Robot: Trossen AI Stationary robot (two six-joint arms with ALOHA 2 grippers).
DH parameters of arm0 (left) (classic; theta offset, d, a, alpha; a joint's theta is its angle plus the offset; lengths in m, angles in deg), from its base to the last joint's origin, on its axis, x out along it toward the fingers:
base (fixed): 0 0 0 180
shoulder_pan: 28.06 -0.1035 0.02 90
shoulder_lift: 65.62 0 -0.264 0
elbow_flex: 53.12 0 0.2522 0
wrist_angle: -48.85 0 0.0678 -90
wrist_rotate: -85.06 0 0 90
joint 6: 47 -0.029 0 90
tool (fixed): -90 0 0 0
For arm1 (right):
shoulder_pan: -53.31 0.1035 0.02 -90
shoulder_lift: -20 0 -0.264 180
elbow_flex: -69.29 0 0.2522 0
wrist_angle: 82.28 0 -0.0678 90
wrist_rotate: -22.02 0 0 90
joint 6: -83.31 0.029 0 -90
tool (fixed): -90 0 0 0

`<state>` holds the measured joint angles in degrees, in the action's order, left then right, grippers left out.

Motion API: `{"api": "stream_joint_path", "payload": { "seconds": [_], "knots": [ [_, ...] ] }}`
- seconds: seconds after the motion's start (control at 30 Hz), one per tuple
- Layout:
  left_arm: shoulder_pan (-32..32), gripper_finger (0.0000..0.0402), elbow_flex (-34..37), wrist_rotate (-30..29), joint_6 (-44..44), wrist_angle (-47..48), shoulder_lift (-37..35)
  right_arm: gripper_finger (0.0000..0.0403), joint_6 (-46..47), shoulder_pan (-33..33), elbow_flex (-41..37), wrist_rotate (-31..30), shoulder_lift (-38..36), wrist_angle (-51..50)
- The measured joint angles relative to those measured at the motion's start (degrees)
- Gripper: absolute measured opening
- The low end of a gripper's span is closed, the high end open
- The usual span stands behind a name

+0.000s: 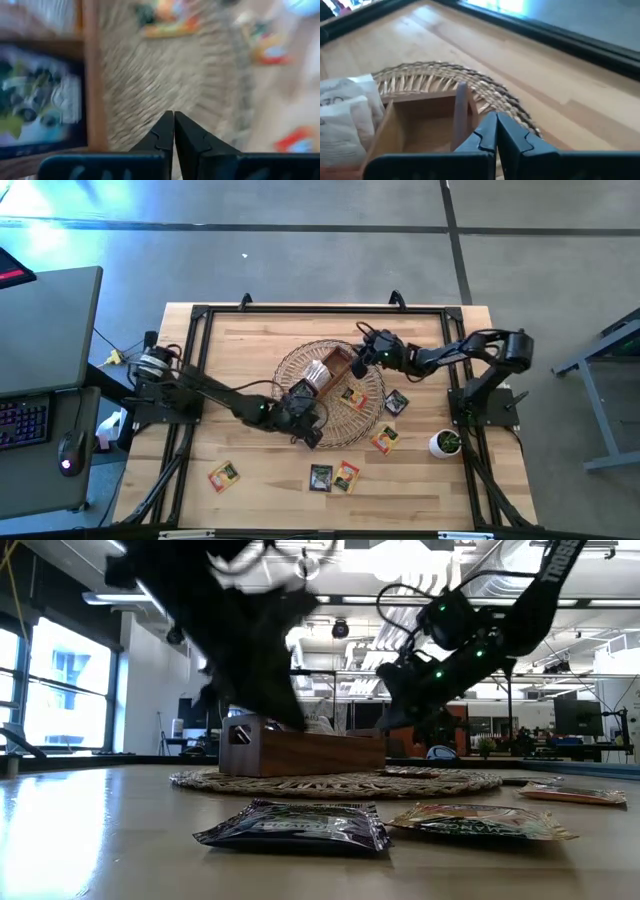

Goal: Pick & Place Tea
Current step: Adjust the wooden organizer on the table

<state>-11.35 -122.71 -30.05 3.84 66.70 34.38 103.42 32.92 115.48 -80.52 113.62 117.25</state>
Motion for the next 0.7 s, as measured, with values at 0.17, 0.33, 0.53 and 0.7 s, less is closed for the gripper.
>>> {"api": "stream_joint_path", "payload": {
  "seconds": [0.17, 0.33, 0.53, 0.7],
  "knots": [
    [-1.72, 0.0004, -0.06, 3.78, 0.68, 1.54, 2.14, 0.0002, -0.99, 0.06, 2.86, 2.89, 4.15, -0.1],
    [-1.75, 0.0001, -0.02, 1.99, 3.6, 9.92, 2.19, 0.0002, -2.22, 0.14, 3.64, 2.1, 4.74, -3.97],
    [-1.71, 0.0001, 0.02, 0.73, 7.96, 19.73, 2.06, 0.0002, -2.17, 0.9, 3.35, 5.5, 4.46, -9.61],
    [-1.73, 0.0, -0.02, -0.18, 7.4, 20.97, 2.06, 0.0002, -2.17, 3.91, 3.33, 6.36, 4.46, -12.99]
  ]
}}
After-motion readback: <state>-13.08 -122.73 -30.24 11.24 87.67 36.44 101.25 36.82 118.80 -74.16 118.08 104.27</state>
